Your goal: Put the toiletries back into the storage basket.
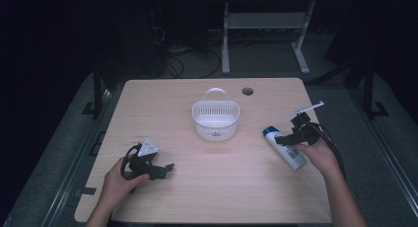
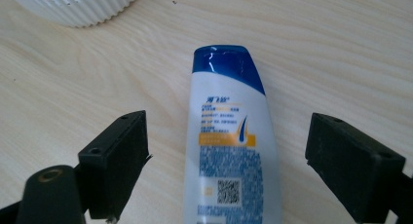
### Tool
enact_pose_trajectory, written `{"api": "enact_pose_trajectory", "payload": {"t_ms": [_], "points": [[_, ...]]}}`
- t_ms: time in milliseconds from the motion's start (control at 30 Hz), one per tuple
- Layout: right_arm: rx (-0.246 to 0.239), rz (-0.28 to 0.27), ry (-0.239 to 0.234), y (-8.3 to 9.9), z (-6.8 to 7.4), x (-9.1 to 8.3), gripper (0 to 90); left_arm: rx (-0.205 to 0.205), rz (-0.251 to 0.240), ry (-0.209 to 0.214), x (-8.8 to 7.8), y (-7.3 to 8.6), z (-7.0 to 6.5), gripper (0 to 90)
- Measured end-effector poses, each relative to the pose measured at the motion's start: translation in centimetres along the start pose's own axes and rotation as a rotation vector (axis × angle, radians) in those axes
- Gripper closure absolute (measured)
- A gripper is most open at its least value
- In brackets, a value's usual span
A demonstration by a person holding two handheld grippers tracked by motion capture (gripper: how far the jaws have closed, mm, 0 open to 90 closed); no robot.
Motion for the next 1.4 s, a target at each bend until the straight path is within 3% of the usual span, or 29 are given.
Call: {"api": "enact_pose_trajectory", "payload": {"t_ms": [333,800,1167,1400], "points": [[-0.019,0.059,-0.008,-1.0,-0.2,2.1,17.2,0.000,0.000,0.000,0.0,0.0,0.0,13.3],[-0.038,0.156,-0.002,-0.3,-0.1,5.1,17.6,0.000,-0.001,0.000,0.0,0.0,0.0,13.3],[-0.061,0.196,0.003,0.2,0.0,6.2,21.7,0.000,0.000,0.001,0.0,0.0,0.0,13.3],[-0.089,0.203,0.035,0.3,0.0,6.2,26.3,0.000,-0.001,0.001,0.0,0.0,0.0,13.2]]}}
Point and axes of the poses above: each handheld gripper's, and its own axes: x roughly forward along the jaws, y roughly out of its underside, z roughly to its left, the point moved 10 cm from there along x, roughly forward along the jaws, and after that the axes turned 5 degrees about y, right-handed, at the moved point
